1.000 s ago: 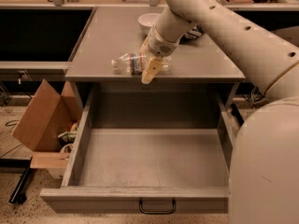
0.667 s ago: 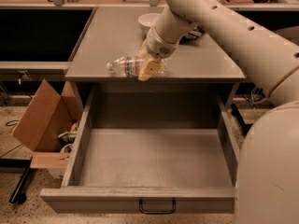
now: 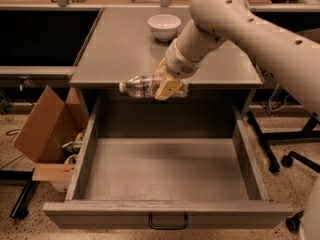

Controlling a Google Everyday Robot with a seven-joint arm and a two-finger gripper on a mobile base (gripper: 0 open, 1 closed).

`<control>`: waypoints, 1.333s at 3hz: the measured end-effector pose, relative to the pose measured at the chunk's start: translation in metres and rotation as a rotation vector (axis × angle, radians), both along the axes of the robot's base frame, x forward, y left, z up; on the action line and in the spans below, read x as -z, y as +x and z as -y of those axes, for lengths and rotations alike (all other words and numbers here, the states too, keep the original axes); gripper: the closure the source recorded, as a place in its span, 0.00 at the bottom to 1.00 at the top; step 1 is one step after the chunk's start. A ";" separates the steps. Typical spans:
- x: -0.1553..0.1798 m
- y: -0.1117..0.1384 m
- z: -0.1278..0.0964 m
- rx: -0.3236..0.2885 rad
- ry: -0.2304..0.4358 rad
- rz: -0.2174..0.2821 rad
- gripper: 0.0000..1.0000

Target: Place water bottle into top drawer

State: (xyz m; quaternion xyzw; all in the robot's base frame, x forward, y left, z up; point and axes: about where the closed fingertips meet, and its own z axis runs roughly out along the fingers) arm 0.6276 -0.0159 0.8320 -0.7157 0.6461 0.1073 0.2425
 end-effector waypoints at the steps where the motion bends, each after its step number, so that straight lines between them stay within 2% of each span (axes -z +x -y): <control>1: 0.019 -0.042 0.012 0.023 0.012 -0.086 1.00; 2: 0.025 -0.044 0.015 0.038 0.012 -0.096 1.00; 3: 0.049 -0.050 0.026 0.093 0.009 -0.135 1.00; 4: 0.096 -0.061 0.058 0.223 -0.008 -0.189 1.00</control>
Offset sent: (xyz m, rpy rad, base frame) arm -0.0329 -0.0088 -0.0113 0.0146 0.0635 -0.0203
